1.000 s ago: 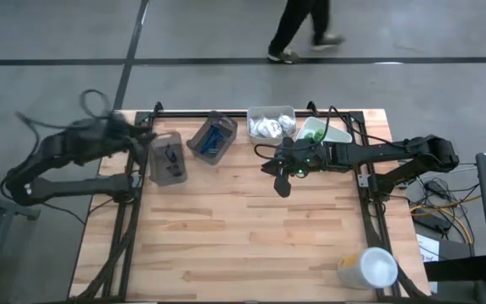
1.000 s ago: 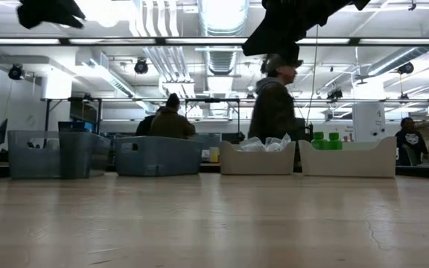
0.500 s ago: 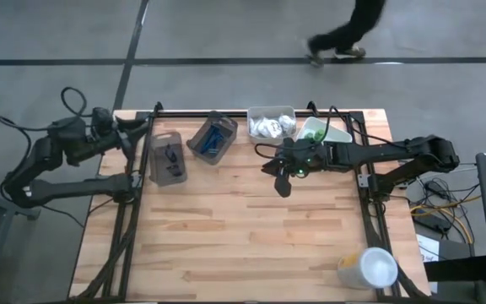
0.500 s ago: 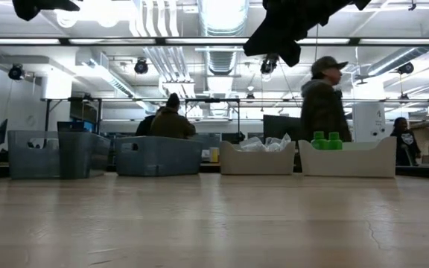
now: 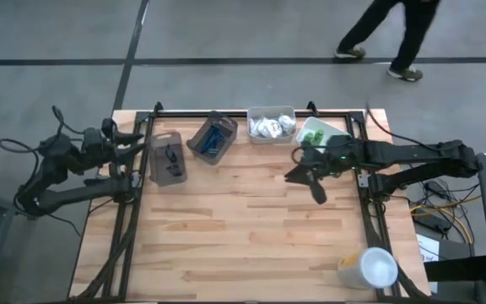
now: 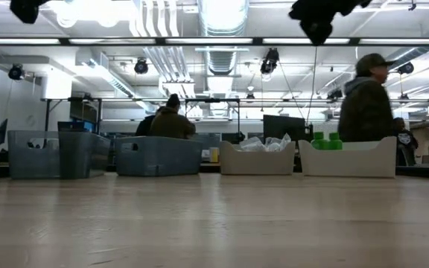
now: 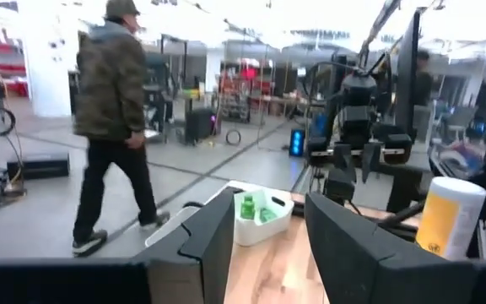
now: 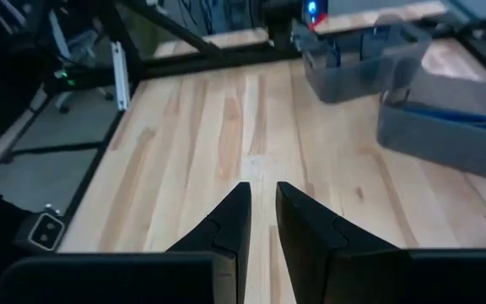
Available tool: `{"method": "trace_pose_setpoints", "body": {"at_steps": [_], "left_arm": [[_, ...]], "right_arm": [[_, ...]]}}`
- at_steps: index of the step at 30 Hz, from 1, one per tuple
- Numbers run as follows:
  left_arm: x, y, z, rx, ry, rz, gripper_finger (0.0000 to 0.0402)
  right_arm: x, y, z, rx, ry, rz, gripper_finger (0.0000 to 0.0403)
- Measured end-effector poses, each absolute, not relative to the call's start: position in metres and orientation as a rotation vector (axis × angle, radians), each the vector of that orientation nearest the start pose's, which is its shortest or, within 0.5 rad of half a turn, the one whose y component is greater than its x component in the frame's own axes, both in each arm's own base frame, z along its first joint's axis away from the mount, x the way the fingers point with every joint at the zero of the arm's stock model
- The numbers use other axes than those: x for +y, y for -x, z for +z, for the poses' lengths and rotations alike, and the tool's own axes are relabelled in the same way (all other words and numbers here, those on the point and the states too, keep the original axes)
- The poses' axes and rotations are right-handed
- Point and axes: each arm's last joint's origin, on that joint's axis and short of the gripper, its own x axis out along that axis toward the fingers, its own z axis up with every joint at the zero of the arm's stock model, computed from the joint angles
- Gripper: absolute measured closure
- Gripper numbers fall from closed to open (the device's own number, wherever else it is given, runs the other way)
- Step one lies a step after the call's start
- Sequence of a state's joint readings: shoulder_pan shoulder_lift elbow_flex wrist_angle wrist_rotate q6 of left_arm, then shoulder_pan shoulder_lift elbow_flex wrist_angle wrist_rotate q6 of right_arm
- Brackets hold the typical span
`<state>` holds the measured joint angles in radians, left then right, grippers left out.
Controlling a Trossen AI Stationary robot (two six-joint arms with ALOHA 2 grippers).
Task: Pick & Place Travel size toiletries
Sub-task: Return to Home Position
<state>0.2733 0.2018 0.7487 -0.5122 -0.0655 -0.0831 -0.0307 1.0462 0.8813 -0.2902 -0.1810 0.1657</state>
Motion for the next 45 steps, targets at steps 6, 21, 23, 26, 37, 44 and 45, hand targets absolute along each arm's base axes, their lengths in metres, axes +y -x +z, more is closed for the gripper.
{"method": "trace_pose_setpoints", "body": {"at_steps": [6,21,23,26,37,44,45], "left_arm": [[0.006,-0.013,0.314,-0.194,0.047,0.337,0.0250],[0.012,-0.043,0.277,-0.105,0.037,0.278,0.0250],[0.014,-0.048,0.275,-0.154,0.035,0.279,0.0250],[0.016,-0.057,0.262,-0.153,0.059,0.274,0.0250],[0.022,-0.078,0.227,-0.237,0.115,0.244,0.0250],[0.024,-0.088,0.201,-0.278,0.168,0.234,0.0250],[0.025,-0.089,0.197,-0.279,0.174,0.233,0.0250]], "right_arm": [[-0.001,-0.184,0.311,0.335,-0.213,0.119,0.0346],[0.002,-0.120,0.274,-0.022,-0.254,0.158,0.0346],[0.002,-0.117,0.269,-0.065,-0.264,0.165,0.0346],[0.002,-0.114,0.261,-0.130,-0.263,0.173,0.0346],[0.002,-0.110,0.229,-0.228,-0.250,0.176,0.0346],[0.000,-0.109,0.213,-0.310,-0.251,0.125,0.0346],[0.000,-0.109,0.211,-0.327,-0.251,0.121,0.0346]]}}
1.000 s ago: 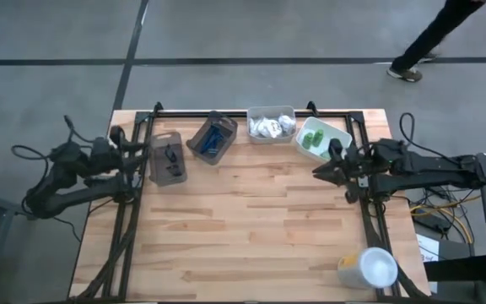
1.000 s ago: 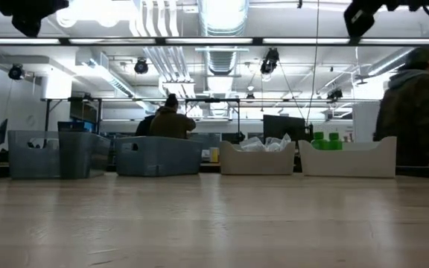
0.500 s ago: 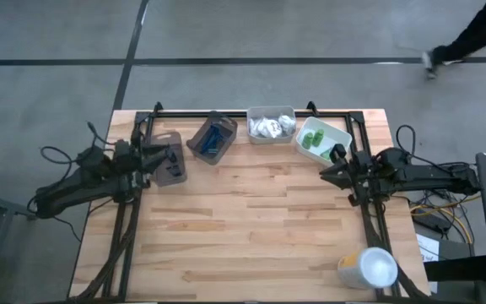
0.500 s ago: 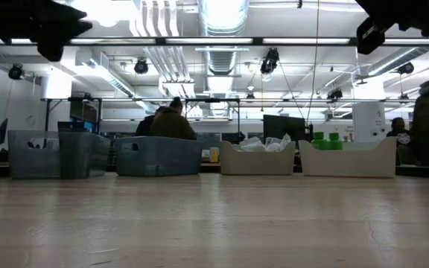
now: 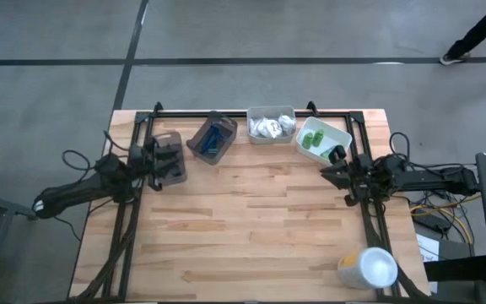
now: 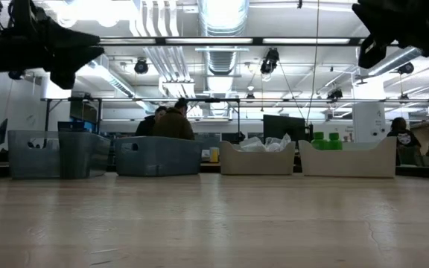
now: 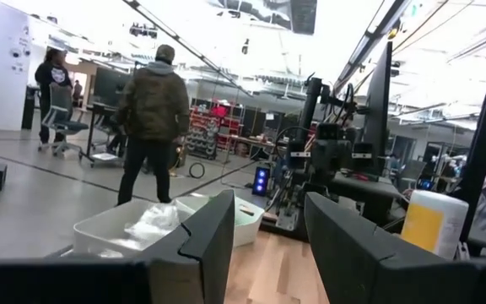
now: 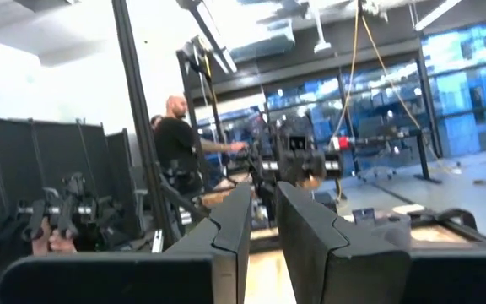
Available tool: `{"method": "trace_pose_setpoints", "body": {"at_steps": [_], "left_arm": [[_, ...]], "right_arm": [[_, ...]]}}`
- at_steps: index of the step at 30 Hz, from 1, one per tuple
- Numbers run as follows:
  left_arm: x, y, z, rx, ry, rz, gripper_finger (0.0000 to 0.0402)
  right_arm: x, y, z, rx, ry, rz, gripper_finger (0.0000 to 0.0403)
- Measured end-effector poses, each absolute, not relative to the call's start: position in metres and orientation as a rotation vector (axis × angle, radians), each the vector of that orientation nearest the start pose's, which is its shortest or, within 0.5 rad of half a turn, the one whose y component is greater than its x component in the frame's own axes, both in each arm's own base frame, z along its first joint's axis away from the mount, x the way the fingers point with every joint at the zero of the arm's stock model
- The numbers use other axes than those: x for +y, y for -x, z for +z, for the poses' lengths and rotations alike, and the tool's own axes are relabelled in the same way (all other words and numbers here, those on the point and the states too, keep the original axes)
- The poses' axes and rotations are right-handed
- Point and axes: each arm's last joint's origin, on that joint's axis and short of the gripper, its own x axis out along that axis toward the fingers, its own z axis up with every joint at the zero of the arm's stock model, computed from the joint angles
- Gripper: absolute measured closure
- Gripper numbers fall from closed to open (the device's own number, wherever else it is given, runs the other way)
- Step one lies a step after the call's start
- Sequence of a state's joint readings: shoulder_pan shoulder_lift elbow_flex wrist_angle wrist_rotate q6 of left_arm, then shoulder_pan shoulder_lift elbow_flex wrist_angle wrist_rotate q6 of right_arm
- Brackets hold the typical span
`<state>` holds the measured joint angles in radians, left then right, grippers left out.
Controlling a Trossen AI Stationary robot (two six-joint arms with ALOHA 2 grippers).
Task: Pick & Place Travel size toiletries
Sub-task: Return to Home Position
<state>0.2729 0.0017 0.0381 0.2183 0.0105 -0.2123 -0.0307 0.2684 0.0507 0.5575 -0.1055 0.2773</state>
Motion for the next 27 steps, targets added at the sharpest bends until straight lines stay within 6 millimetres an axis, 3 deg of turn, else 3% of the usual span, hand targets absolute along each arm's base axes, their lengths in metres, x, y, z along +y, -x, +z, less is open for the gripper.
{"method": "trace_pose_setpoints", "body": {"at_steps": [10,17,27], "left_arm": [[0.026,-0.092,0.186,-0.236,0.172,0.248,0.0250],[0.026,-0.092,0.182,-0.197,0.179,0.252,0.0250],[0.026,-0.093,0.177,-0.143,0.207,0.244,0.0250]], "right_arm": [[0.000,-0.108,0.205,-0.359,-0.244,0.121,0.0346],[0.000,-0.107,0.204,-0.373,-0.107,0.095,0.0346],[-0.001,-0.108,0.204,-0.370,-0.074,0.059,0.0346]]}}
